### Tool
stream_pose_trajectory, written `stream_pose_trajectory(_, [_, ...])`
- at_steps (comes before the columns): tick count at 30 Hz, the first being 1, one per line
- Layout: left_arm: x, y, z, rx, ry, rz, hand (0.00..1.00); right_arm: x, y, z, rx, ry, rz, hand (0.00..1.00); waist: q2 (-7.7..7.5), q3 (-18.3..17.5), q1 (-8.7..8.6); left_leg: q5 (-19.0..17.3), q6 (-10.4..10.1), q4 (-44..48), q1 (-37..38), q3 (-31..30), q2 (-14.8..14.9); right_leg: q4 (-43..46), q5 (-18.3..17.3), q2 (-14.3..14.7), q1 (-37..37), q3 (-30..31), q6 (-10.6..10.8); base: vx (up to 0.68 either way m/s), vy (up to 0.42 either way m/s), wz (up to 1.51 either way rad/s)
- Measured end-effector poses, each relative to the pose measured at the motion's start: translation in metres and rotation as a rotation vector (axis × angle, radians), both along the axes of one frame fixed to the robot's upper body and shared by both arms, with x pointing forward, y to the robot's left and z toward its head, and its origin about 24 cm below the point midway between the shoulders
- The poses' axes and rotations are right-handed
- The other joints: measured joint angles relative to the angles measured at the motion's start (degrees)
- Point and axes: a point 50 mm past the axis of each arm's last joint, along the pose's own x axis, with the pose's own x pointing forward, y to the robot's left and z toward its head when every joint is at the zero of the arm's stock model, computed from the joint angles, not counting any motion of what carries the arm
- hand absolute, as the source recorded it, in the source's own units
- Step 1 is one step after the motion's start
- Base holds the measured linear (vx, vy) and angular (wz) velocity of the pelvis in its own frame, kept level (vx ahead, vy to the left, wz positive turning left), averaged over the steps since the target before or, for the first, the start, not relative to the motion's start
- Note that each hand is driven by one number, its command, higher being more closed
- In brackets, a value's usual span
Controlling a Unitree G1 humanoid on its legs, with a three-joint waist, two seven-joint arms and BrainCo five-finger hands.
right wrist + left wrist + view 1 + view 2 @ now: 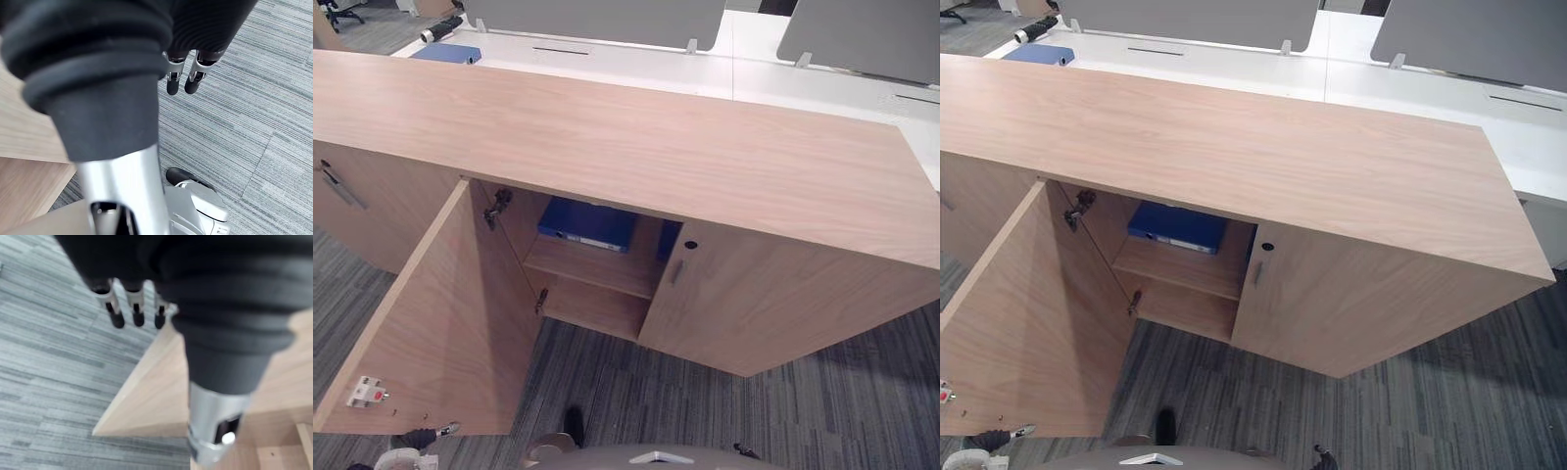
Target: Walk over to the cabinet, pick up the folder, carry it to the office cabinet, place the folder inside the office cabinet, then close the office cabinet door
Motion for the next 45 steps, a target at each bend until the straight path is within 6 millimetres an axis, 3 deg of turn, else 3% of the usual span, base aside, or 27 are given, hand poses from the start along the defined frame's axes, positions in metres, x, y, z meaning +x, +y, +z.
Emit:
stream_pose_trajectory(3, [0.0, -0.011, -0.004, -0.03, 0.008, -0.031, 0.0, 0.0, -0.002, 0.001, -0.006, 0.0, 0.002, 0.0, 0.64, 0.0, 0.0, 0.2, -0.02, -0.01, -0.04, 0.31, 0.15, 0.28, 0.04, 0.09, -0.53, 0.95, -0.24, -0.05, 0.01, -0.12])
stream_pose_trajectory(9, [-0.001, -0.052, -0.018, -0.145, 0.021, -0.126, 0.0, 0.0, -0.003, 0.001, -0.01, 0.005, 0.001, 0.0, 1.73, 0.05, -0.5, 0.37, -0.15, -0.02, 0.84, 1.9, 0.43, 0.75, 0.32, 0.26, -0.68, 2.85, -0.85, -0.06, 0.028, -0.13])
stream_pose_trajectory(11, [-0.001, -0.072, -0.025, -0.212, 0.033, -0.178, 0.0, 0.004, -0.004, 0.002, -0.012, -0.004, -0.001, 0.0, 2.09, 0.12, -1.84, 0.36, -0.14, -0.03, 0.86, 2.06, 0.46, 0.75, 0.44, 0.31, -0.77, 3.25, -1.03, -0.07, 0.027, -0.07])
stream_pose_trajectory(15, [0.001, -0.099, -0.032, -0.292, 0.039, -0.245, 0.0, 0.006, -0.006, 0.002, -0.013, -0.01, -0.014, 0.0, 2.45, -0.03, -2.96, 0.32, -0.09, -0.03, 0.92, 3.69, 0.79, 0.6, 0.85, 0.76, -1.69, 5.47, -1.68, -0.05, 0.024, -0.27])
stream_pose_trajectory(21, [0.032, -0.129, -0.035, -0.343, 0.073, -0.508, 0.0, 0.013, -0.005, 0.003, -0.006, -0.023, -0.005, 0.0, 2.39, -0.16, -5.19, 0.09, 0.16, -0.04, 2.2, 6.32, 1.14, 0.29, 1.57, 0.97, -1.64, 7.74, -2.92, 0.0, 0.006, -0.24])
stream_pose_trajectory(27, [0.057, -0.148, -0.031, -0.349, 0.038, -0.613, 0.0, 0.018, -0.003, 0.003, 0.012, -0.017, 0.005, 0.0, 2.26, -0.45, -6.62, -0.41, 0.06, -0.04, 2.82, 7.61, 1.29, 0.19, 1.72, 0.99, -1.63, 8.39, -3.12, 0.04, -0.014, -0.13])
stream_pose_trajectory(29, [0.055, -0.149, -0.033, -0.355, 0.058, -0.62, 0.0, 0.018, -0.002, 0.002, 0.014, -0.013, 0.013, 0.0, 2.23, -0.58, -6.78, -0.57, -0.1, -0.04, 3.0, 8.0, 1.35, 0.12, 1.69, 1.16, -1.74, 9.09, -2.97, 0.07, -0.026, -0.15])
stream_pose_trajectory(32, [0.052, -0.148, -0.035, -0.354, 0.078, -0.614, 0.0, 0.019, 0.0, 0.002, 0.016, -0.006, 0.022, 0.0, 1.88, -1.05, -6.8, -0.88, -0.18, -0.02, 2.96, 8.39, 1.45, -0.25, 2.71, 1.18, -1.97, 9.38, -0.53, 0.08, -0.04, -0.1])
stream_pose_trajectory(36, [0.051, -0.147, -0.036, -0.343, 0.088, -0.615, 0.0, 0.017, 0.0, 0.0, 0.019, 0.008, 0.018, 0.0, 1.67, -1.38, -6.76, -0.81, 0.04, -0.03, 3.38, 8.57, 1.58, -1.17, 3.18, 1.28, -1.04, 9.4, 0.13, 0.08, -0.034, -0.04])
stream_pose_trajectory(45, [0.041, -0.119, -0.039, -0.28, 0.048, -0.308, 0.0, 0.012, 0.002, -0.002, 0.031, 0.016, -0.033, 0.0, 0.87, -1.04, -6.47, -0.98, -0.31, -0.06, 4.01, 5.87, 1.26, -0.78, 1.96, 0.94, 0.62, 6.13, 0.42, -0.03, -0.022, 0.15])
